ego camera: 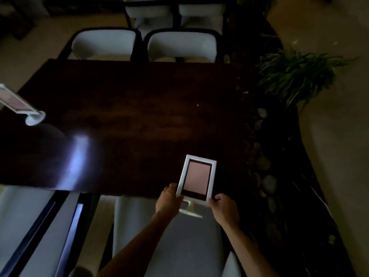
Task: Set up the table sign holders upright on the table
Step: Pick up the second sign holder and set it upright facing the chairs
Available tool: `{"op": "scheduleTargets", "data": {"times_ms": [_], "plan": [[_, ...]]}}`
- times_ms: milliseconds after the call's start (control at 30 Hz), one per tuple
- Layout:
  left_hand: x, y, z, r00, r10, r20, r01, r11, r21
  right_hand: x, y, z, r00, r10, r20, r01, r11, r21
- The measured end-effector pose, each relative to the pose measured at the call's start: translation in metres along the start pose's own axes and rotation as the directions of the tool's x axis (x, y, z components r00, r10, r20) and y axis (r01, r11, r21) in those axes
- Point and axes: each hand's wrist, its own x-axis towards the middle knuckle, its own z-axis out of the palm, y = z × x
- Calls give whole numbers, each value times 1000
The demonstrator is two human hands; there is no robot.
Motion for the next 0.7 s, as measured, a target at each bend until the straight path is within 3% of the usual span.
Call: {"op": "scheduleTargets", "data": {"times_ms": [233, 433, 700], "plan": [[32, -6, 34, 992, -82, -97, 73, 993, -88, 31, 14, 16, 999, 32, 43, -34, 998, 56], [44, -14, 32, 997, -50, -61, 45, 996, -82, 38, 12, 10, 990, 49, 133, -60, 995, 82], [54, -1, 3, 988, 29, -149, -59, 978, -201, 35, -19, -19, 998, -54, 15, 52, 991, 122]]}}
